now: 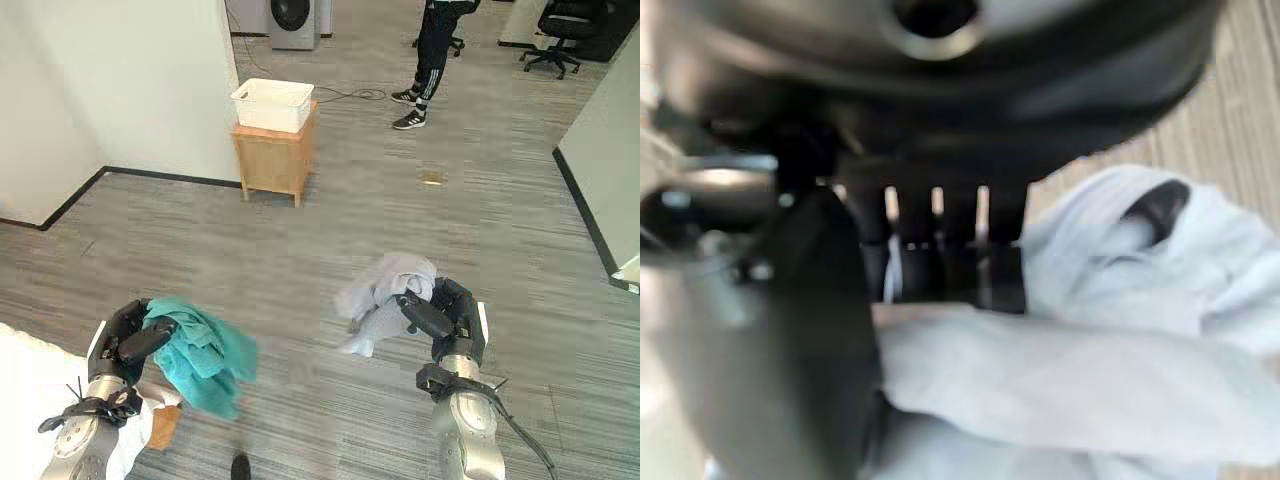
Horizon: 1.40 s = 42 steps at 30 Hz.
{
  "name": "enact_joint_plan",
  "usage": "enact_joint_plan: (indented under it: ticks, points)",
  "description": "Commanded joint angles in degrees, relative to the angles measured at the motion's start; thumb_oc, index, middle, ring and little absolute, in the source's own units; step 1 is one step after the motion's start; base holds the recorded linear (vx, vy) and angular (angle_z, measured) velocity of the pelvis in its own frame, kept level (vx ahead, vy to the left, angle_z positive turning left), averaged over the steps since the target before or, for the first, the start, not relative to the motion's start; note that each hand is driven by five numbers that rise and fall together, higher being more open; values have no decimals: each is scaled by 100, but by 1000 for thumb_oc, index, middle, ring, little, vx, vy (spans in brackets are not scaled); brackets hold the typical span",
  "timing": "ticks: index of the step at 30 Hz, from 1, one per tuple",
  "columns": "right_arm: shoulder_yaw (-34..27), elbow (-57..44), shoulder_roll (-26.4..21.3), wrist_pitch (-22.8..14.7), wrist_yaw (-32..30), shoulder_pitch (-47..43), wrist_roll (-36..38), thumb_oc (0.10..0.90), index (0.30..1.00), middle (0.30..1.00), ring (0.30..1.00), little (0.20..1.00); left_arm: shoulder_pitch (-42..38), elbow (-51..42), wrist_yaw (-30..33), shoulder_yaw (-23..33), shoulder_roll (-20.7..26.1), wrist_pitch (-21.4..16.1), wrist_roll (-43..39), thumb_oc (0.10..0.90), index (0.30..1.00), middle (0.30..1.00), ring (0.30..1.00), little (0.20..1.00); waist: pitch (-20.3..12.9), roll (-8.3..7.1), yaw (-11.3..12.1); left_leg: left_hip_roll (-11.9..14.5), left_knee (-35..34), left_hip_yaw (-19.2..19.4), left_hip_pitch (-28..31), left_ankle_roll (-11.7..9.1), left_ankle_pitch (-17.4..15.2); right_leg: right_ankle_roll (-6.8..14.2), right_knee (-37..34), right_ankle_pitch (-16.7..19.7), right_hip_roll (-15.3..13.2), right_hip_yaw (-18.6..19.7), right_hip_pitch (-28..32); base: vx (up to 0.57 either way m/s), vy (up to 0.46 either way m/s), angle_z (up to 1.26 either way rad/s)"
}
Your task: Pick up bed clothes into laundry basket.
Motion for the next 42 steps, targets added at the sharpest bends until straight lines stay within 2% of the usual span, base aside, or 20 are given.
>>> enact_joint_plan:
  ticks: [1,11,15,16,19,22,23,24,25,26,27,28,31,34,36,37,38,39,40,42]
  points:
    - [426,786,-420,-176,117,-714,-288,400,300,300,300,300,-1376,819,254,66,485,-273,919,400,300,300,300,300,169,-329,462,-220,379,-149,371,82,-914,562,495,602,-701,-1395,-834,40,-38,0]
    - [144,772,-726,-234,104,-724,-278,400,300,300,300,300,-1333,685,334,310,612,-347,1099,400,300,300,300,300,-5,-364,511,-113,189,-331,402,-52,-808,479,279,449,-581,-1575,-533,66,-53,12]
    - [441,754,-594,-319,82,-1049,-182,400,300,300,300,300,-1236,711,426,383,659,-368,1121,400,300,300,300,300,45,-402,650,-124,375,-404,326,-28,-938,479,241,444,-601,-1617,-499,68,23,12]
    - [592,742,-492,-319,109,-1121,-22,400,300,300,300,300,-1185,890,395,378,455,-353,544,400,300,300,300,300,130,-398,688,-170,451,-381,254,41,-991,528,401,434,-680,-1581,-607,43,149,-3]
    - [668,753,-395,-327,136,-1156,58,400,300,300,300,300,-1194,871,453,400,433,-330,501,400,300,300,300,300,352,-347,708,-225,524,-342,183,245,-1084,662,1630,490,-876,-1437,-1282,-31,164,-11]
    - [699,641,-237,-320,143,-1063,25,400,300,300,300,300,-1203,869,441,367,447,-324,504,400,300,300,300,300,601,-230,612,-214,517,-260,398,424,-1224,825,3163,870,-958,-1332,-1913,61,173,-33]
    - [699,634,-237,-316,141,-1061,23,400,300,300,300,300,-1205,872,440,369,445,-326,503,400,300,300,300,300,609,-245,622,-232,511,-248,407,427,-1227,829,3218,846,-975,-1307,-1941,275,125,-30]
    - [691,677,-215,-288,161,-986,-22,400,300,300,300,300,-1212,856,399,343,539,-299,578,400,300,300,300,300,692,-201,523,-192,419,-145,705,391,-1334,828,3193,993,-1220,-1560,-2331,225,61,-13]
    - [691,670,-209,-284,160,-978,-25,400,300,300,300,300,-1206,853,398,344,542,-297,578,400,300,300,300,300,696,-196,520,-185,400,-149,730,389,-1337,831,3191,981,-1215,-1569,-2309,629,-49,-24]
    - [619,701,-278,-243,170,-919,-53,400,300,300,300,300,-1155,696,300,407,679,-351,601,400,300,300,300,300,693,-267,376,-137,245,-63,1061,167,-1495,775,1835,943,-1371,-1868,-2408,420,-113,-21]
    - [622,707,-278,-246,170,-922,-51,400,300,300,300,300,-1154,696,298,409,681,-351,598,400,300,300,300,300,694,-233,369,-93,234,-67,1079,155,-1502,769,1761,966,-1324,-1908,-2350,603,-195,-25]
    - [587,823,-309,-279,113,-924,-8,400,300,300,300,300,-1232,747,283,389,690,-389,579,400,300,300,300,300,712,-227,261,-1,204,-114,1238,21,-1593,809,921,1092,-1197,-1840,-2386,203,-86,-5]
    - [588,751,-293,-287,66,-858,-62,400,300,300,300,300,-1452,875,333,319,736,-410,726,400,300,300,300,300,657,-287,44,267,200,-156,1563,-222,-1729,975,403,1411,-1163,-1567,-2532,620,-225,19]
    - [616,747,-261,-296,228,-679,22,400,300,300,300,300,-1548,822,296,196,705,-430,830,400,300,300,300,300,541,-264,-61,641,912,-298,1463,-406,-1434,751,890,1208,-966,-1609,-2505,494,-265,40]
    - [740,899,-303,-282,231,-713,151,400,300,300,300,300,-1593,798,276,121,677,-423,782,400,300,300,300,300,480,-232,-75,915,2277,-362,1187,-477,-309,370,1148,820,-608,-1774,-2182,617,-401,39]
    - [795,894,-329,-285,250,-716,267,400,300,300,300,300,-1585,762,260,106,657,-411,686,400,300,300,300,300,498,-333,-28,957,3242,-429,802,-433,135,156,1086,709,-501,-1808,-1896,417,-312,42]
    - [795,894,-329,-285,250,-716,267,400,300,300,300,300,-1585,762,260,106,657,-411,686,400,300,300,300,300,498,-333,-28,957,3242,-429,802,-433,135,156,1086,709,-501,-1808,-1896,561,-575,15]
    - [811,837,-465,-350,276,-752,375,400,300,300,300,300,-1599,655,179,80,681,-388,559,400,300,300,300,300,640,-613,236,880,4760,-410,-59,-320,247,-152,837,470,-342,-1852,-1307,465,-500,-7]
    - [814,860,-529,-331,201,-807,323,400,300,300,300,300,-1609,636,193,39,675,-348,587,400,300,300,300,300,739,-708,377,682,5247,-450,-463,-300,66,-202,720,410,-325,-1829,-1099,626,-600,-14]
    - [781,807,-669,-312,101,-980,260,400,300,300,300,300,-1703,632,232,-29,636,-361,548,400,300,300,300,300,833,-763,605,492,5377,-303,-1299,-253,-350,-163,486,296,-277,-1781,-653,491,-230,-10]
